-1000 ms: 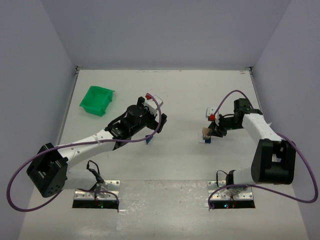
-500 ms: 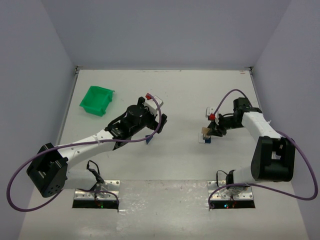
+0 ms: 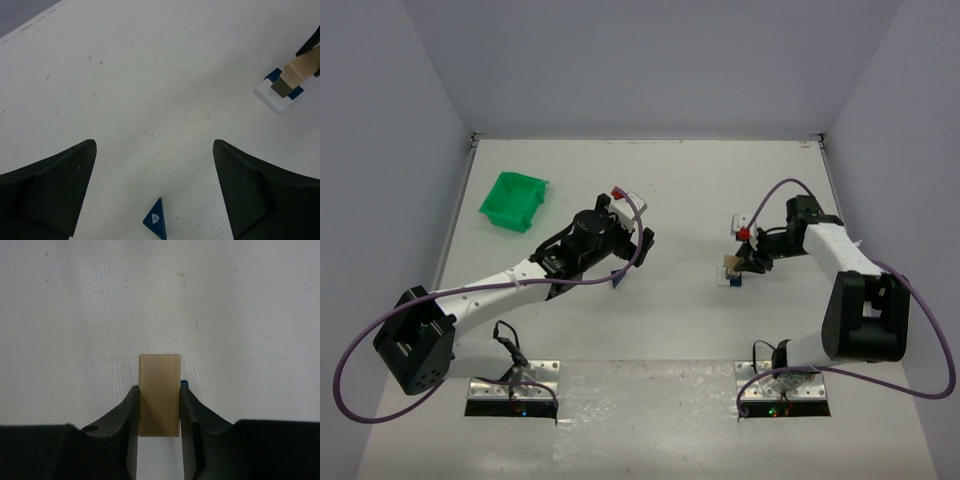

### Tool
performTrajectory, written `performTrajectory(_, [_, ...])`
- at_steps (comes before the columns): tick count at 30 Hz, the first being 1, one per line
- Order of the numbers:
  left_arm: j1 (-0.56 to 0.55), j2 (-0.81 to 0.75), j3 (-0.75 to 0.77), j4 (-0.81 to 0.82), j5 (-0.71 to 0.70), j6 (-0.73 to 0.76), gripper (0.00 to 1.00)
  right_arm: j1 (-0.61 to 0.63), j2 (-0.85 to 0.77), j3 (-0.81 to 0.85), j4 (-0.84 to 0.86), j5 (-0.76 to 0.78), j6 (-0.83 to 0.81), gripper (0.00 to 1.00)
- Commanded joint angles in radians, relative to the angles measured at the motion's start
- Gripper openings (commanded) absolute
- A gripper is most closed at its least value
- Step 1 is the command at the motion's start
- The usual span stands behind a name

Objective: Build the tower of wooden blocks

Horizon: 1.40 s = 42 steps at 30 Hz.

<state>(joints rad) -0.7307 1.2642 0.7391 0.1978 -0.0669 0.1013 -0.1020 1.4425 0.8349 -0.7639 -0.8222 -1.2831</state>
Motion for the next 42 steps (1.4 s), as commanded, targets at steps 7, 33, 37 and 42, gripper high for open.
performTrajectory(7, [-0.006, -0.025, 0.022, 0.028, -0.001, 0.008, 1.0, 0.007, 0.014, 0.029, 0.01, -0.015, -0.012, 0.28])
performTrajectory(33, [-0.006, -0.038, 0.019, 0.025, 0.004, 0.006, 1.0, 0.015, -0.005, 0.042, -0.002, -0.026, -0.012, 0.6])
performTrajectory(37, [-0.006, -0.044, 0.018, 0.028, 0.024, 0.0, 1.0, 0.018, -0.018, 0.056, -0.003, -0.038, 0.0, 0.93])
performTrajectory(42, [-0.006, -0.053, 0.009, 0.036, 0.027, -0.006, 1.0, 0.026, -0.051, 0.061, 0.008, -0.047, 0.008, 0.99])
